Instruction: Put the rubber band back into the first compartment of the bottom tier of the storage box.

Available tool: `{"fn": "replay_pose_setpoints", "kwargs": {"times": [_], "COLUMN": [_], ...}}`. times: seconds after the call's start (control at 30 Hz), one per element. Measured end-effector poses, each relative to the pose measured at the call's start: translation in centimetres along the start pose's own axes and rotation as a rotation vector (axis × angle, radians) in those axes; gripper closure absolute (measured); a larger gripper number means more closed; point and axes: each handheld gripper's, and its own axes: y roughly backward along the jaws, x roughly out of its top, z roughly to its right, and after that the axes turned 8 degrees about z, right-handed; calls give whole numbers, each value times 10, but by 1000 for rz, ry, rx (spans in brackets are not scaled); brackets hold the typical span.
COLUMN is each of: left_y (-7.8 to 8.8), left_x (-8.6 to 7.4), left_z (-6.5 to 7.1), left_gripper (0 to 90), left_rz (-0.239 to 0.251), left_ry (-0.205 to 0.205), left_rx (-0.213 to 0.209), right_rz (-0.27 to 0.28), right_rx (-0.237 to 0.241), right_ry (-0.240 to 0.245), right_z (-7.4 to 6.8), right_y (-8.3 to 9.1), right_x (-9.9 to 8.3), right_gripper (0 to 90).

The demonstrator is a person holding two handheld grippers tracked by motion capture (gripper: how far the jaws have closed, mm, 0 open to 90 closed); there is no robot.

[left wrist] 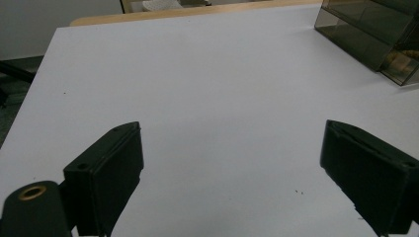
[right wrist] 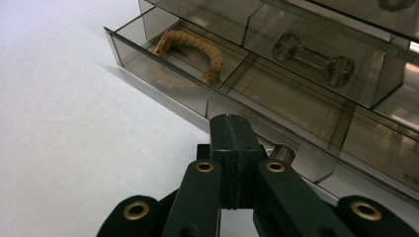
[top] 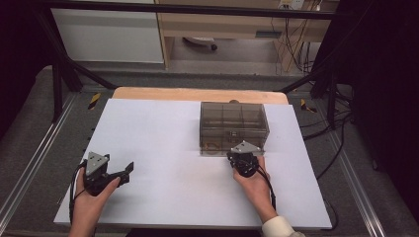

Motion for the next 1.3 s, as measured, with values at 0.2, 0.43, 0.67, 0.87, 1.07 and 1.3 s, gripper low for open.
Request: {"fn": "replay_pose_setpoints", "kwargs": {"times": [0.2, 0.43, 0.67, 0.87, 1.07, 1.3], "left_y": [0, 0, 0, 0, 1, 1], "left_x": [0, 0, 0, 0, 0, 0], "left_z": [0, 0, 0, 0, -1, 0], "left_gripper": [90, 90, 90, 90, 90, 90], "left_rz": [-2, 1, -1, 1, 2, 2], "left_ry": [-2, 2, 1, 1, 3, 1], "left_rx": [0, 1, 1, 2, 3, 2], "right_rz": [-2, -1, -1, -1, -1, 0], "right_rx": [-3, -6, -8, -10, -10, -10], "right_ry": [1, 2, 1, 3, 0, -2], "right_z": [1, 1, 2, 2, 2, 2], "right_y": [-2, -3, -4, -4, -5, -5], "right_x": [0, 1, 1, 1, 1, 1], "right_gripper": [900, 900, 900, 900, 900, 900]}}
